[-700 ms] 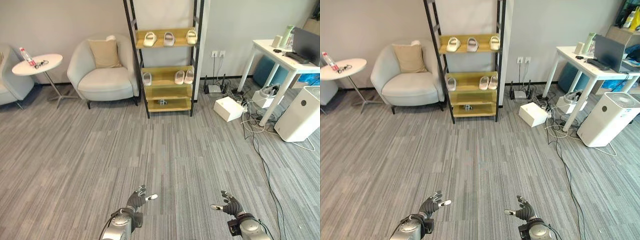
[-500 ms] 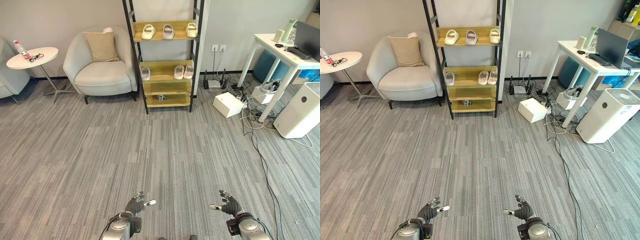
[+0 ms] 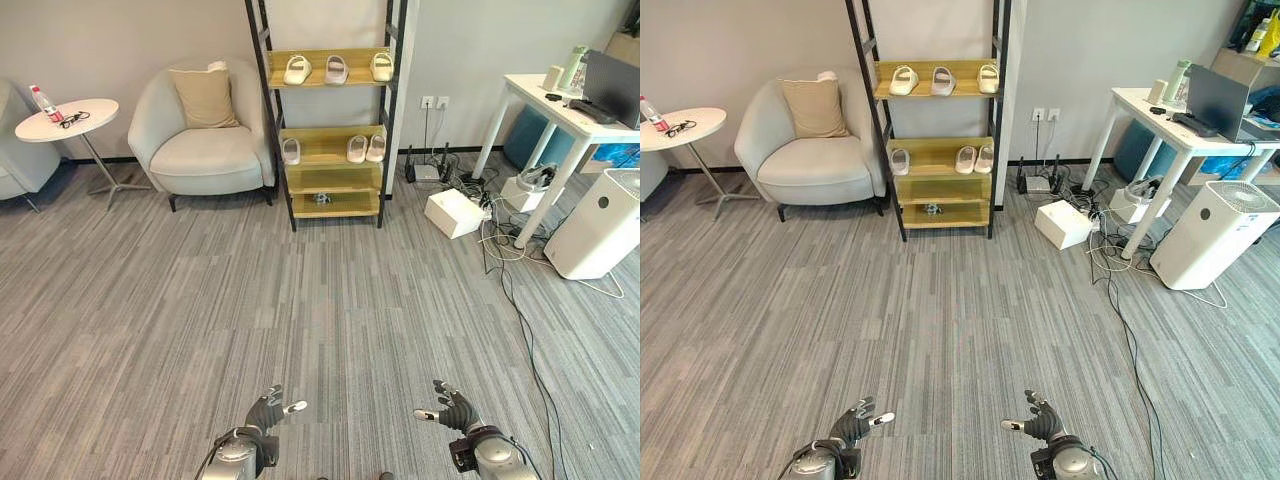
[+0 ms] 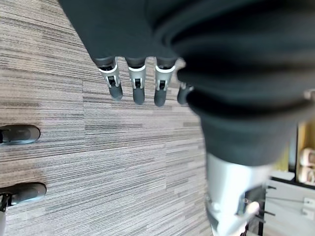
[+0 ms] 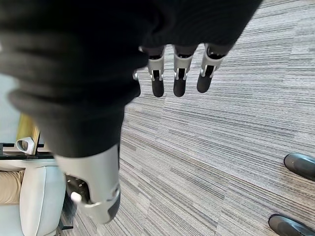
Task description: Arrange the slippers neatly on the shoe rack.
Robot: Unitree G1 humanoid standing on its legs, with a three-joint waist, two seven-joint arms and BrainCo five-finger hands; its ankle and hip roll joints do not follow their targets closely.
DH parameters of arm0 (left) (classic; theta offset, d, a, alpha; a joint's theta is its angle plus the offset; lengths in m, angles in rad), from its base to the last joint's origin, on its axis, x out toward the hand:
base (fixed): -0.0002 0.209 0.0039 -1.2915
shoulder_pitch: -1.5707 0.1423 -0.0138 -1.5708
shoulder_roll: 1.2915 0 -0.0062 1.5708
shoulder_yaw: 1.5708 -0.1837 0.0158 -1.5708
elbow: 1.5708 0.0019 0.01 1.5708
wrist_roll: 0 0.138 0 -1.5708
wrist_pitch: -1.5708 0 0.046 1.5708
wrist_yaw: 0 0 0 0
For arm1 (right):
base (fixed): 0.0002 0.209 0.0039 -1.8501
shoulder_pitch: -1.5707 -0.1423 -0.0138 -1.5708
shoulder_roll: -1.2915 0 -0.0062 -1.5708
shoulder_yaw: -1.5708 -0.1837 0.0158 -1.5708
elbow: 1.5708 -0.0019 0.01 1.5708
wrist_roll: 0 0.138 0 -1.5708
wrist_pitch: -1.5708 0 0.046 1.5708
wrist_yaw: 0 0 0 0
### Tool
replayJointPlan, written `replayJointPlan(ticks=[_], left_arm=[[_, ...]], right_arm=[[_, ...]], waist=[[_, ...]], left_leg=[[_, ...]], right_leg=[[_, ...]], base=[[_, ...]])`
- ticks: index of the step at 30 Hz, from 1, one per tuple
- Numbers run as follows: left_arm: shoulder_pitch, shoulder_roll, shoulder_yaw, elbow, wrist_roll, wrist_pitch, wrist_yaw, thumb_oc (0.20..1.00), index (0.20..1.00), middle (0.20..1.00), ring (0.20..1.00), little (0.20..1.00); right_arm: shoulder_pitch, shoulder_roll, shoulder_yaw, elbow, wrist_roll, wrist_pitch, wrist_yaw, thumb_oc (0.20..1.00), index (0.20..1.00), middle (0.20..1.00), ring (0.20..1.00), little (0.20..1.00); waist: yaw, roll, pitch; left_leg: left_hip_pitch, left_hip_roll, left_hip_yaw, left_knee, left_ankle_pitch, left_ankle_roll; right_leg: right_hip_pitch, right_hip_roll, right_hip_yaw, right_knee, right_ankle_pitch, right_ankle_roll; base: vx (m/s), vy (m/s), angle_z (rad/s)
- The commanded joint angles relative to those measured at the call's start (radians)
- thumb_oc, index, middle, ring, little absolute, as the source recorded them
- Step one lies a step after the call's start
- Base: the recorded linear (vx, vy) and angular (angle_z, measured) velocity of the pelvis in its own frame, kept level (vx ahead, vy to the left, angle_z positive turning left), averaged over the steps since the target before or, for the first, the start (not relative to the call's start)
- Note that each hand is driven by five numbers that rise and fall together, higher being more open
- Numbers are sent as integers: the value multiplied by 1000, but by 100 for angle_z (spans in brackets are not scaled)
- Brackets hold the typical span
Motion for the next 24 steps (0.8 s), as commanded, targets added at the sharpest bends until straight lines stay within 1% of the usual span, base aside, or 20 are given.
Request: replayJointPlan(ticks=[1,4,6,8,15,24], left_arm=[[-50,7,23,38,25,-18,4,1000,1000,1000,1000,1000],[-52,8,27,32,22,-20,7,1000,1000,1000,1000,1000],[-43,10,24,-11,-1,-31,-1,1000,1000,1000,1000,1000],[-39,16,18,-38,0,-33,-7,1000,1000,1000,1000,1000],[-35,12,23,-54,-24,-40,-9,1000,1000,1000,1000,1000],[-36,8,22,-56,-31,-41,4,1000,1000,1000,1000,1000]], right_arm=[[-17,-8,21,-57,9,-20,10,1000,1000,1000,1000,1000],[-11,-9,16,-62,12,-21,10,1000,1000,1000,1000,1000],[-2,-1,15,-50,71,-34,34,1000,1000,1000,1000,1000],[1,-2,14,-53,80,-36,36,1000,1000,1000,1000,1000],[-5,-3,19,-42,66,-37,37,1000,1000,1000,1000,1000],[-29,-1,24,-26,68,-37,28,1000,1000,1000,1000,1000]], waist=[[-6,-29,-25],[-7,-28,-25],[-6,-28,-23],[-6,-27,-22],[-4,-25,-19],[2,-32,-13]], left_leg=[[-12,7,28,-1,-17,-40],[-11,7,28,-1,-18,-41],[-10,7,27,-1,-18,-42],[-9,6,23,-1,-20,-42],[-8,4,15,-1,-22,-41],[-14,2,11,-1,-25,-40]], right_leg=[[19,-74,-8,1,-31,78],[20,-74,-9,1,-32,77],[21,-73,-12,1,-36,76],[24,-74,-17,1,-38,75],[27,-75,-23,1,-41,75],[23,-77,-28,1,-40,79]], base=[[0,0,0],[0,0,0],[0,0,0],[0,0,0],[0,0,0],[0,0,0]])
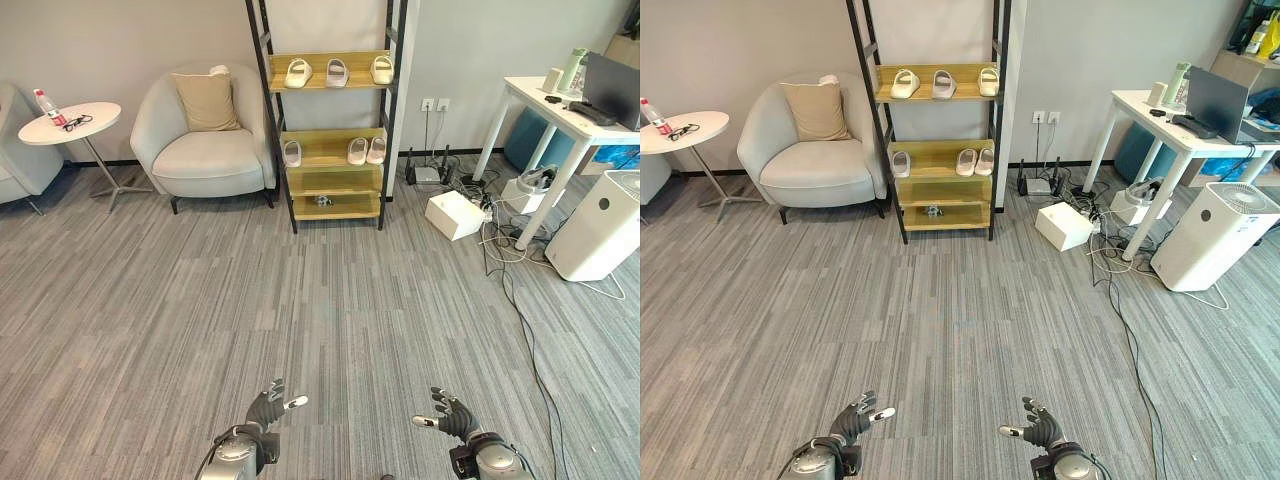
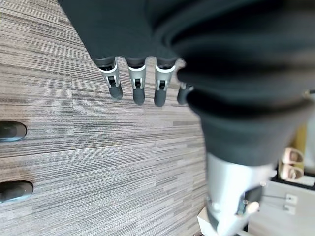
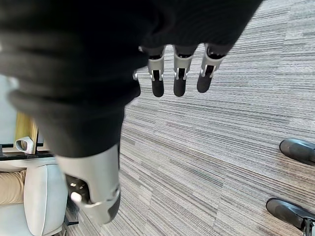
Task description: Arrange the slippers neatly on the shoe rack.
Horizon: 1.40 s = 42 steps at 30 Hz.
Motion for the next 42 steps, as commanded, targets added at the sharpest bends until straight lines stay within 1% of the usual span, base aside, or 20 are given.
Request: replayJointPlan(ticks=[1,6,10,13,14,15,19,21,24,27,29,31,33,34,35,36,37,39,41,42], left_arm=[[-65,7,16,22,-25,-45,8,1000,1000,1000,1000,1000],[-60,25,19,-13,-21,-48,15,1000,1000,1000,1000,1000],[-49,52,45,-36,15,-43,19,1000,1000,1000,1000,1000],[-46,53,54,-31,15,-41,13,1000,1000,1000,1000,1000],[-45,53,55,-28,13,-41,12,1000,1000,1000,1000,1000],[-56,55,55,-23,12,-44,16,1000,1000,1000,1000,1000],[-86,51,52,-19,27,-39,17,1000,1000,1000,1000,1000],[-87,50,54,-29,27,-39,19,1000,1000,1000,1000,1000],[-85,37,54,-22,19,-38,18,1000,1000,1000,1000,1000],[-88,29,66,-20,-20,-41,32,1000,1000,1000,1000,1000],[-92,27,75,-18,-38,-44,36,1000,1000,1000,1000,1000],[-91,26,77,-24,-54,-45,35,1000,1000,1000,1000,1000],[-92,26,76,-20,-56,-47,40,1000,1000,1000,1000,1000],[-87,23,73,-15,-56,-41,37,1000,1000,1000,1000,1000],[-81,15,63,-2,-45,-41,40,1000,1000,1000,1000,1000],[-81,15,63,-1,-45,-41,40,1000,1000,1000,1000,1000],[-86,11,60,18,-39,-42,47,1000,1000,1000,1000,1000],[-87,12,61,18,-38,-42,53,1000,1000,1000,1000,1000],[-74,9,71,19,-36,-41,49,1000,1000,1000,1000,1000],[-71,12,70,16,-34,-41,48,1000,1000,1000,1000,1000]], right_arm=[[-58,-3,24,-24,24,-36,-10,1000,1000,1000,1000,1000],[-86,-11,17,-25,37,-38,-18,1000,1000,1000,1000,1000],[-100,-28,-12,-32,21,-35,-22,1000,1000,1000,1000,1000],[-100,-24,-20,-33,21,-34,-25,1000,1000,1000,1000,1000],[-96,-24,-22,-36,23,-33,-25,1000,1000,1000,1000,1000],[-94,-32,-34,-46,23,-31,-26,1000,1000,1000,1000,1000],[-79,-31,-41,-55,14,-29,-34,1000,1000,1000,1000,1000],[-71,-33,-44,-60,10,-29,-33,1000,1000,1000,1000,1000],[-47,-41,-48,-61,10,-30,-28,1000,1000,1000,1000,1000],[-36,-55,-50,-78,21,-34,-23,1000,1000,1000,1000,1000],[-27,-65,-41,-80,29,-37,-15,1000,1000,1000,1000,1000],[-21,-78,-34,-98,34,-38,-3,1000,1000,1000,1000,1000],[-14,-90,-32,-106,37,-35,6,1000,1000,1000,1000,1000],[-7,-94,-42,-106,35,-26,8,1000,1000,1000,1000,1000],[-10,-90,-40,-93,30,-26,1,1000,1000,1000,1000,1000],[-9,-90,-40,-93,30,-26,1,1000,1000,1000,1000,1000],[-10,-88,-34,-85,25,-30,-4,1000,1000,1000,1000,1000],[-9,-91,-32,-81,14,-28,-8,1000,1000,1000,1000,1000],[-20,-80,-20,-80,-7,-19,12,1000,1000,1000,1000,1000],[-18,-72,-21,-77,-6,-17,14,1000,1000,1000,1000,1000]], waist=[[-1,-34,-4],[8,-39,19],[21,-37,61],[19,-34,87],[15,-32,90],[-3,-35,106],[-39,-51,109],[-41,-55,105],[-49,-51,76],[-57,-38,60],[-57,-36,62],[-51,-45,77],[-39,-58,98],[-24,-76,100],[-13,-72,90],[-12,-73,91],[-2,-57,87],[6,-53,88],[17,-58,54],[24,-67,52]], left_leg=[[-11,1,15,-1,-21,-32],[-32,-7,8,12,-24,-23],[-63,-22,17,39,-49,10],[-45,-29,27,33,-57,23],[-35,-27,25,30,-61,22],[-5,-29,16,12,-66,13],[67,-30,-2,0,-105,-5],[81,-28,-3,0,-116,-9],[101,-9,-4,12,-133,-24],[89,37,-10,86,-115,-61],[56,55,-12,198,-67,-91],[-5,40,-36,361,-15,-111],[-58,29,-47,436,28,-121],[-136,51,13,325,-18,-87],[-184,78,48,185,-4,-81],[-178,77,49,179,-2,-81],[-238,119,75,76,105,-103],[-256,133,84,19,150,-122],[-224,99,106,58,92,-87],[-218,85,117,70,69,-70]], right_leg=[[20,-78,-25,1,-39,81],[4,-87,-23,7,-34,86],[-109,-122,-8,183,-44,113],[-186,-138,2,326,22,129],[-205,-139,-1,329,29,125],[-259,-133,-27,246,64,115],[-294,-110,-81,95,125,135],[-289,-110,-104,94,131,136],[-246,-98,-121,75,102,116],[-218,-76,-137,81,63,90],[-186,-60,-140,85,37,67],[-155,-57,-139,89,18,45],[-123,-61,-136,91,0,32],[-83,-82,-127,80,-22,44],[-53,-85,-122,66,-42,55],[-51,-86,-121,66,-43,56],[-19,-75,-119,50,-60,59],[22,-80,-115,35,-72,67],[69,-136,-87,57,-102,100],[61,-160,-80,89,-86,110]], base=[[2,31,2],[-8,71,1],[-37,160,-1],[28,87,-14],[197,12,-28],[218,-39,-30],[251,-79,7],[199,-99,24],[244,-162,17],[188,-175,32],[190,-209,26],[150,-176,7],[248,-110,-15],[497,2,-1],[452,36,-9],[388,125,4],[291,104,-17],[475,217,-14],[664,425,-39],[365,290,-54]])
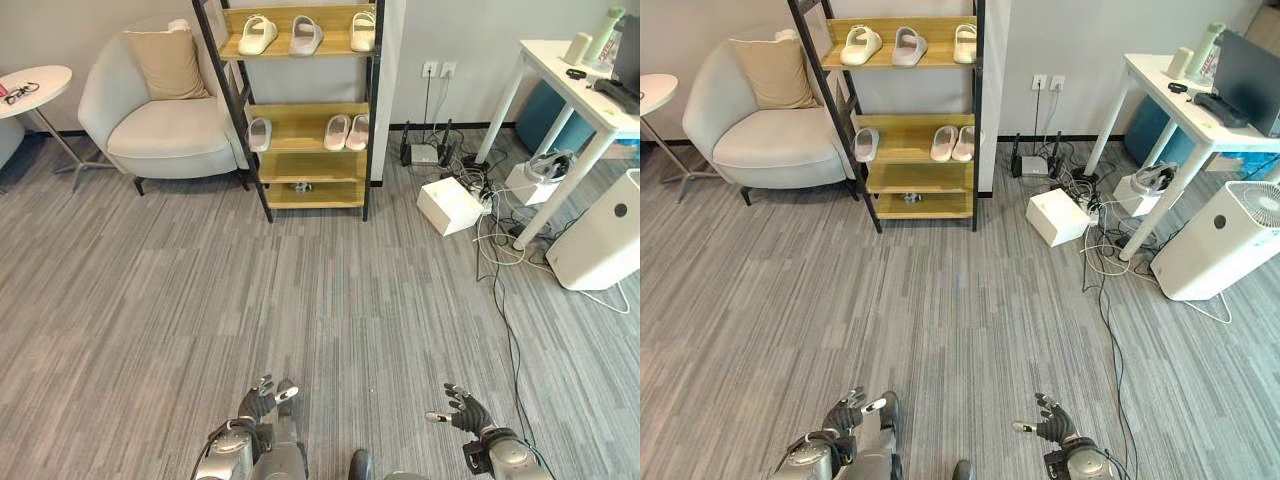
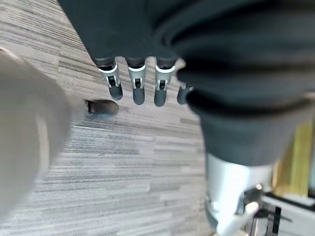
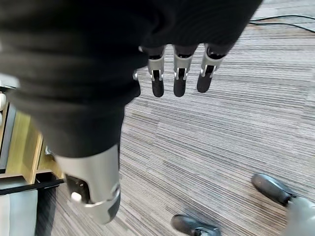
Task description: Arrange the slippers neatly on the shoe rack.
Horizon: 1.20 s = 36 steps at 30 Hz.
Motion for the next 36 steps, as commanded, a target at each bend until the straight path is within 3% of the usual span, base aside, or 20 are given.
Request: replayJointPlan(ticks=[1,5,7,9,11,14,16,17,18,20,23,25,29,30,32,34,36], left_arm=[[-53,19,-10,-72,6,-35,-1,1000,1000,1000,1000,1000],[-67,45,-9,-97,8,-30,3,1000,1000,1000,1000,1000],[-76,49,-7,-89,11,-29,5,1000,1000,1000,1000,1000],[-92,58,-1,-75,9,-32,8,1000,1000,1000,1000,1000],[-110,63,4,-61,22,-29,9,1000,1000,1000,1000,1000],[-122,52,-8,-29,37,-33,1,1000,1000,1000,1000,1000],[-118,42,-15,-34,24,-32,-1,1000,1000,1000,1000,1000],[-118,41,-15,-34,24,-32,-1,1000,1000,1000,1000,1000],[-120,34,-24,-40,12,-32,-3,1000,1000,1000,1000,1000],[-126,32,-34,-30,6,-33,-3,1000,1000,1000,1000,1000],[-121,28,-38,-12,3,-34,-3,1000,1000,1000,1000,1000],[-114,28,-37,5,22,-34,2,1000,1000,1000,1000,1000],[-92,23,-25,7,29,-37,-2,1000,1000,1000,1000,1000],[-91,27,-22,0,27,-38,1,1000,1000,1000,1000,1000],[-97,39,-12,-7,23,-36,4,1000,1000,1000,1000,1000],[-98,50,-3,-10,22,-34,8,1000,1000,1000,1000,1000],[-103,56,2,-8,18,-35,9,1000,1000,1000,1000,1000]], right_arm=[[-6,-8,-17,-88,-15,-19,6,1000,1000,1000,1000,1000],[-17,12,-6,-106,-5,-17,7,1000,1000,1000,1000,1000],[-18,16,-5,-103,0,-17,8,1000,1000,1000,1000,1000],[-16,14,-7,-103,8,-17,12,1000,1000,1000,1000,1000],[5,9,-16,-129,0,-16,9,1000,1000,1000,1000,1000],[35,6,-24,-137,5,-21,14,1000,1000,1000,1000,1000],[44,-12,-27,-136,19,-24,15,1000,1000,1000,1000,1000],[44,-12,-27,-136,19,-24,15,1000,1000,1000,1000,1000],[37,-28,-21,-139,27,-28,15,1000,1000,1000,1000,1000],[23,-40,-15,-133,30,-29,12,1000,1000,1000,1000,1000],[19,-42,-19,-127,40,-27,13,1000,1000,1000,1000,1000],[22,-42,-18,-116,22,-28,10,1000,1000,1000,1000,1000],[18,-30,-6,-119,-2,-20,27,1000,1000,1000,1000,1000],[14,-19,-5,-122,2,-20,25,1000,1000,1000,1000,1000],[-3,-7,10,-125,-6,-20,28,1000,1000,1000,1000,1000],[3,-1,11,-135,-6,-17,31,1000,1000,1000,1000,1000],[4,-2,6,-133,-5,-15,29,1000,1000,1000,1000,1000]], waist=[[18,1,-16],[18,0,21],[9,5,31],[-16,10,51],[-59,-7,53],[-77,-14,30],[-84,-7,12],[-86,-7,11],[-80,-11,21],[-66,-18,40],[-49,-31,39],[-20,-5,24],[-18,-1,-11],[-13,-8,-14],[-2,-11,5],[-5,-9,21],[-13,-7,29]], left_leg=[[118,-51,10,-15,-12,21],[181,-88,16,-15,-70,76],[207,-87,13,-32,-76,77],[269,-82,4,-58,-94,60],[350,-77,-22,-76,-123,30],[369,-54,-38,-54,-138,12],[350,-23,-61,46,-125,-8],[348,-22,-63,50,-127,-9],[297,-27,-94,196,-100,-20],[233,-56,-147,286,-71,-22],[170,-65,-131,171,-107,5],[77,-34,-97,-11,33,-21],[147,-66,-59,-38,-17,8],[162,-79,-42,-31,-42,28],[188,-96,-18,-18,-74,60],[232,-97,-5,-40,-91,70],[256,-94,2,-59,-95,63]], right_leg=[[-31,-240,43,114,107,167],[-189,-264,88,399,237,165],[-233,-251,87,416,225,159],[-300,-230,34,306,203,156],[-344,-188,5,103,245,182],[-295,-165,31,83,223,166],[-261,-134,29,94,185,132],[-262,-134,28,94,185,131],[-229,-122,30,100,158,102],[-197,-118,35,99,141,84],[-151,-134,52,75,124,98],[-78,-125,64,53,86,106],[-51,-170,92,56,73,138],[-67,-191,108,94,77,152],[-138,-216,127,255,138,170],[-215,-223,110,332,179,168],[-259,-219,75,288,187,164]], base=[[199,214,-45],[182,181,-27],[179,75,29],[406,-47,37],[576,-227,-5],[347,-238,67],[223,-205,86],[177,-191,59],[164,-165,38],[182,-140,2],[299,26,-26],[448,192,-20],[378,297,-60],[158,163,-43],[197,223,-50],[185,129,-33],[162,9,-15]])
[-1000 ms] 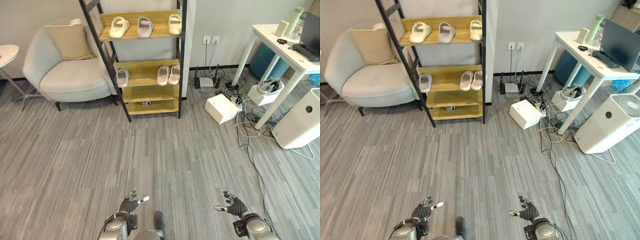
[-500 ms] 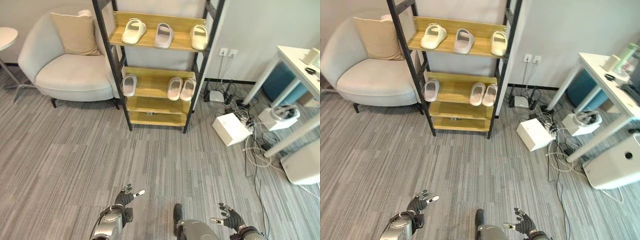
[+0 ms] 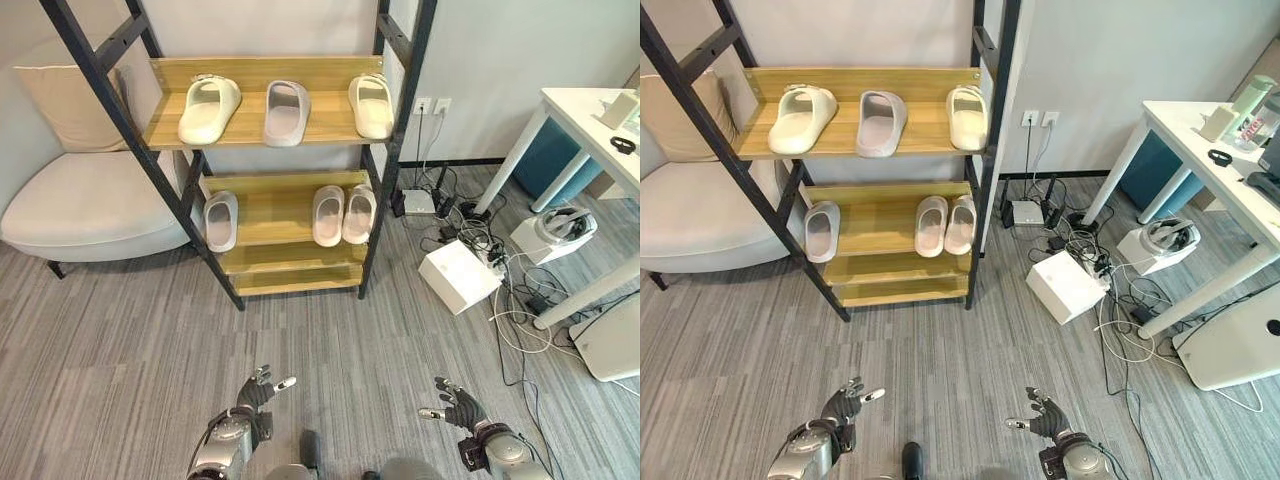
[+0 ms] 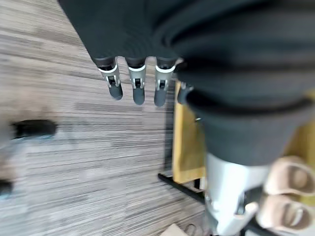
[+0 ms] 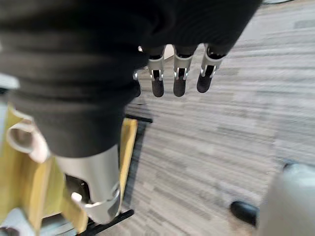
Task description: Arrange the slippers neatly on the shoe rack.
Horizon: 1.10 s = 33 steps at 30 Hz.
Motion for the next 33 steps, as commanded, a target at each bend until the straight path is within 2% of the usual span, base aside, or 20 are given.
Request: replayJointPlan(ticks=[1,2,3,4,5,6,7,8,11,13,17,19,21,27,28,29,30,31,32,33], left_arm=[[4,44,18,-32,12,-25,6,1000,1000,1000,1000,1000],[4,44,18,-32,12,-25,6,1000,1000,1000,1000,1000],[-9,51,28,-23,11,-28,12,1000,1000,1000,1000,1000],[-12,51,26,-30,14,-25,11,1000,1000,1000,1000,1000],[-13,47,21,-29,22,-28,6,1000,1000,1000,1000,1000],[-14,40,14,-23,22,-29,5,1000,1000,1000,1000,1000],[-15,30,6,-26,7,-30,1,1000,1000,1000,1000,1000],[-17,26,0,-28,-1,-30,1,1000,1000,1000,1000,1000],[-17,18,-15,-27,-8,-28,2,1000,1000,1000,1000,1000],[-19,7,-26,19,1,-33,11,1000,1000,1000,1000,1000],[-7,5,-15,7,-10,-30,12,1000,1000,1000,1000,1000],[-1,0,-18,11,-11,-31,9,1000,1000,1000,1000,1000],[-6,6,-27,11,-2,-29,3,1000,1000,1000,1000,1000],[-33,44,-15,5,-3,-34,16,1000,1000,1000,1000,1000],[-33,44,-14,5,-3,-34,16,1000,1000,1000,1000,1000],[-32,57,0,-3,-6,-33,19,1000,1000,1000,1000,1000],[-31,63,6,-4,-7,-32,19,1000,1000,1000,1000,1000],[-31,63,6,-4,-7,-32,19,1000,1000,1000,1000,1000],[-33,67,9,11,-4,-32,19,1000,1000,1000,1000,1000],[-33,66,9,11,-4,-33,19,1000,1000,1000,1000,1000]], right_arm=[[-15,4,-21,-41,-7,-14,4,1000,1000,1000,1000,1000],[-15,4,-21,-41,-7,-14,4,1000,1000,1000,1000,1000],[-9,-2,-31,-43,-4,-20,-3,1000,1000,1000,1000,1000],[13,-8,-39,-61,-12,-18,-2,1000,1000,1000,1000,1000],[20,-11,-44,-59,-1,-20,1,1000,1000,1000,1000,1000],[26,-12,-46,-42,6,-25,-4,1000,1000,1000,1000,1000],[27,-31,-45,-35,24,-30,1,1000,1000,1000,1000,1000],[25,-38,-41,-33,22,-29,3,1000,1000,1000,1000,1000],[22,-43,-48,-30,24,-23,-3,1000,1000,1000,1000,1000],[4,-45,-41,-10,16,-29,-18,1000,1000,1000,1000,1000],[1,-55,-40,-10,6,-23,-13,1000,1000,1000,1000,1000],[3,-49,-41,-11,0,-18,-10,1000,1000,1000,1000,1000],[4,-33,-61,-12,6,-11,-13,1000,1000,1000,1000,1000],[-29,-1,-48,24,22,-13,-21,1000,1000,1000,1000,1000],[-30,-1,-48,24,22,-13,-21,1000,1000,1000,1000,1000],[-40,5,-35,37,17,-12,-18,1000,1000,1000,1000,1000],[-39,7,-30,35,18,-11,-13,1000,1000,1000,1000,1000],[-39,7,-29,35,18,-11,-13,1000,1000,1000,1000,1000],[-37,7,-28,30,21,-13,-12,1000,1000,1000,1000,1000],[-37,6,-28,30,21,-13,-12,1000,1000,1000,1000,1000]], waist=[[15,-36,24],[13,-35,26],[-9,-43,34],[-32,-47,28],[-40,-46,21],[-39,-43,10],[-41,-36,11],[-36,-36,17],[-28,-44,20],[-2,-21,13],[8,-6,9],[4,-2,-9],[2,-21,-22],[19,-73,-6],[21,-73,-6],[29,-71,9],[21,-68,16],[20,-67,17],[15,-60,21],[14,-59,24]], left_leg=[[37,46,27,18,-57,-109],[39,46,26,17,-57,-109],[86,47,9,5,-71,-126],[121,54,-14,15,-95,-138],[126,60,-26,29,-104,-144],[124,70,-39,61,-106,-152],[82,78,-67,204,-88,-174],[56,75,-80,255,-68,-185],[-1,96,-61,190,-61,-177],[-111,198,-49,37,98,-221],[-119,227,-13,12,134,-242],[-99,214,14,5,109,-232],[-93,175,43,38,62,-206],[-94,100,89,66,-14,-140],[-93,99,91,66,-14,-140],[-68,88,113,51,-32,-122],[-41,86,122,30,-32,-121],[-39,87,122,29,-32,-122],[-13,84,127,12,-33,-122],[-10,85,125,12,-34,-123]], right_leg=[[70,-54,-27,-351,321,38],[74,-53,-30,-353,321,38],[26,-21,-50,-477,348,42],[23,4,-59,-507,360,43],[46,15,-43,-525,345,35],[73,30,-39,-524,330,17],[105,38,-60,-512,302,-12],[120,38,-68,-508,292,-23],[162,17,-79,-528,274,-17],[223,-6,-74,-540,228,1],[271,-28,-59,-552,210,16],[296,-53,-60,-559,204,29],[290,-110,-41,-546,231,51],[204,-185,2,-454,396,81],[203,-185,3,-453,396,81],[165,-185,-38,-375,411,77],[127,-137,-44,-373,382,70],[129,-137,-45,-373,381,70],[99,-84,-74,-401,331,51],[103,-83,-77,-400,329,51]], base=[[106,-29,-14],[282,-128,24],[466,-252,16],[542,-319,30],[442,-317,96],[349,-322,119],[309,-292,103],[240,-183,37],[178,38,58],[360,223,-4],[252,238,-31],[315,346,-21],[235,343,-13],[95,235,-32],[119,346,9],[153,287,1],[154,284,-19],[147,124,-24],[76,46,-17],[129,58,-7]])
